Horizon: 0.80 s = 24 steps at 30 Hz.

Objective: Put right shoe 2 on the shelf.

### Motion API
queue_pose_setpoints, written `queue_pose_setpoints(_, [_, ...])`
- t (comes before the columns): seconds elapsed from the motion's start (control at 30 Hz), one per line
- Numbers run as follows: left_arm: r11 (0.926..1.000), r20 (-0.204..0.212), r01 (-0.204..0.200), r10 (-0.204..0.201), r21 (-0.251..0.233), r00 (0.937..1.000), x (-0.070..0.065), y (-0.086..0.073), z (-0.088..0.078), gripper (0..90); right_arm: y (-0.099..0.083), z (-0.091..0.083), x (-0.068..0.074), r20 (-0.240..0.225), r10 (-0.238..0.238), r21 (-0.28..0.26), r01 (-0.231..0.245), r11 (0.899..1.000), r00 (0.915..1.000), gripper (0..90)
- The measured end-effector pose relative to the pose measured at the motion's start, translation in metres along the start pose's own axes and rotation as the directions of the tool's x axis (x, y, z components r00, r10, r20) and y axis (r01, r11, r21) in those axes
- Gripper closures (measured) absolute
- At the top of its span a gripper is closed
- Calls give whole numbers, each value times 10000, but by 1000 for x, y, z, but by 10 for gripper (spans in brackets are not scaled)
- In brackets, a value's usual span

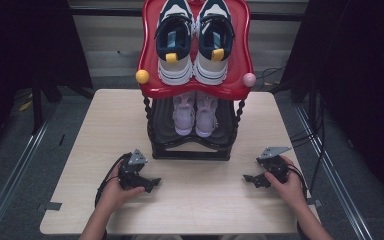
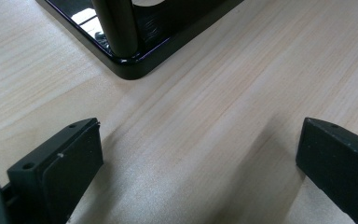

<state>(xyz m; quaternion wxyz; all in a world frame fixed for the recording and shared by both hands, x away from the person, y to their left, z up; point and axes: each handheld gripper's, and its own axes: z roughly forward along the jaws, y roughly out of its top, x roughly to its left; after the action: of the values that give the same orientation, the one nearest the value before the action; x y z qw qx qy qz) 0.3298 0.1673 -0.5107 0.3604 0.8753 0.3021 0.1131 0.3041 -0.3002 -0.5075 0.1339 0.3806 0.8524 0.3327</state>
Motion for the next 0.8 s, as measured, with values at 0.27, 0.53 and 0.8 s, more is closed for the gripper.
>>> queue_pose_setpoints(0.27, [10000, 0, 3, -3, -2, 10000, 0, 0, 0, 1, -4, 2, 1, 190, 226, -498, -216, 9985, 9996, 85])
queue_pose_setpoints(0.53, [10000, 1, 5, -5, -1, 10000, 0, 0, 0, 1, -5, 2, 2, 240, 260, -639, -244, 9977, 9994, 86])
queue_pose_setpoints(0.8, [10000, -11, -15, 15, -18, 10000, 0, 0, 0, 1, -6, 2, 2, 253, 265, -653, -248, 9976, 9993, 86])
